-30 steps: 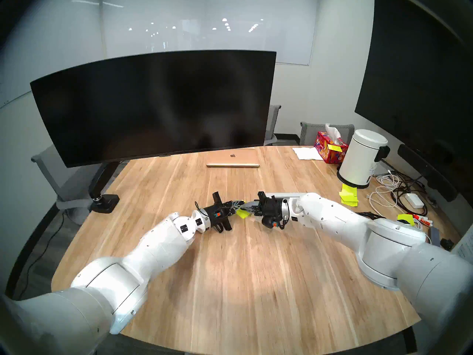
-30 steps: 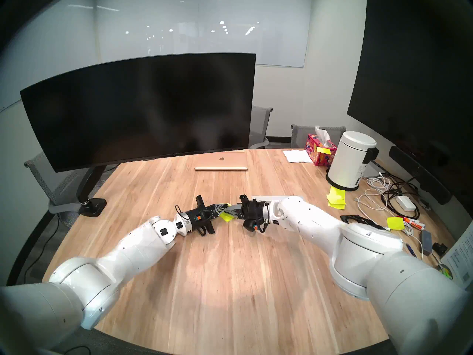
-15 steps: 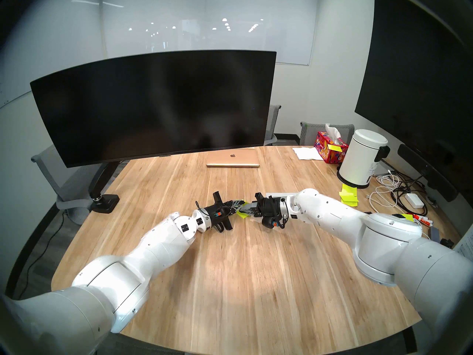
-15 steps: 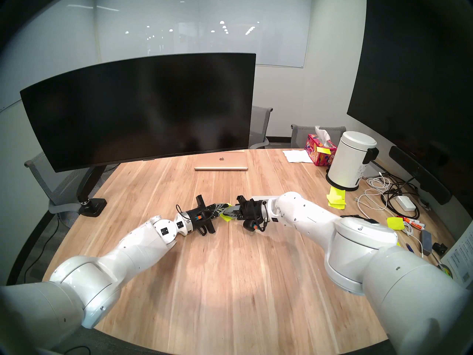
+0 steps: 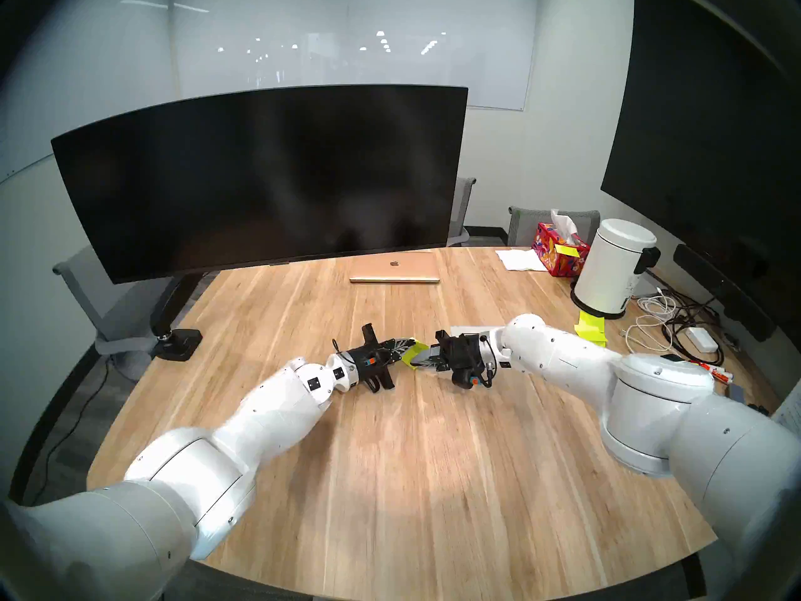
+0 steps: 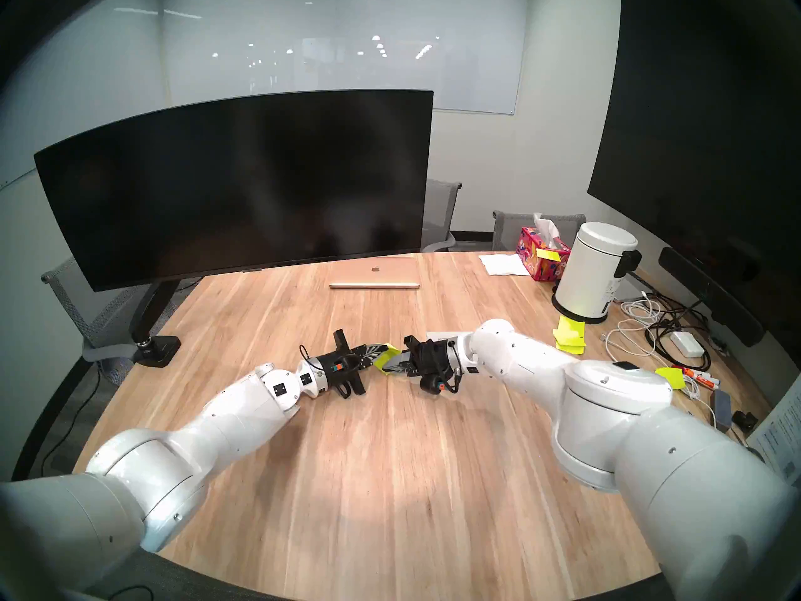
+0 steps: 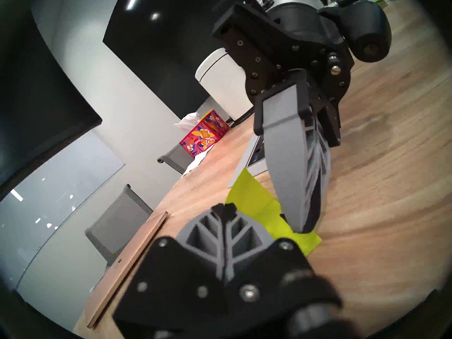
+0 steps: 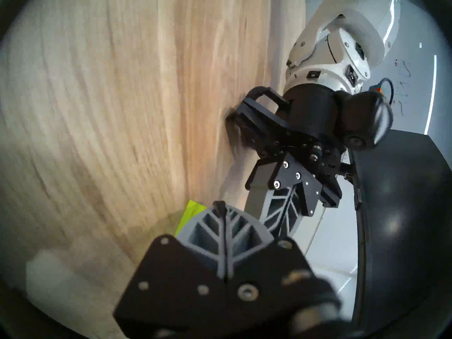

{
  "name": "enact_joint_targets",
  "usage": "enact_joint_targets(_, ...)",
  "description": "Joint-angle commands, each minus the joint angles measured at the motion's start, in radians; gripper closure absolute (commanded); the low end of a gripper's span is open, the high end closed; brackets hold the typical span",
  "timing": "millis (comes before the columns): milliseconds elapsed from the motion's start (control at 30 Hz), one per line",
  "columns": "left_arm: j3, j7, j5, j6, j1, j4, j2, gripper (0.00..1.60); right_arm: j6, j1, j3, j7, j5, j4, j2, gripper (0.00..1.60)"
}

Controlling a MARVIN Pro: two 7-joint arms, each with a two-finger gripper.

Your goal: Peel one sticky note off the pad and stick it onto the monitor, then press it flat

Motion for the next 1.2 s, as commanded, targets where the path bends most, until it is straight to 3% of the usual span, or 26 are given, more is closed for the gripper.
enact_joint_targets(0,0.005,0.001,0.006,0.005,0.007,0.040,-0.003,1.60,-0.026,-0.028,0.013,0.030,0.025,0.099,-0.044,1.60)
enact_joint_targets(400,0.007,-0.002,0.001,-0.004,0.000,0.059,-0.007,1.60,-0.055,-0.012,0.043,0.107,0.050,0.172,-0.079,1.60)
enact_joint_targets(1167,0.007,-0.004,-0.011,-0.013,-0.016,0.093,-0.014,1.60,-0.073,0.007,0.036,0.198,0.042,0.198,-0.108,1.60)
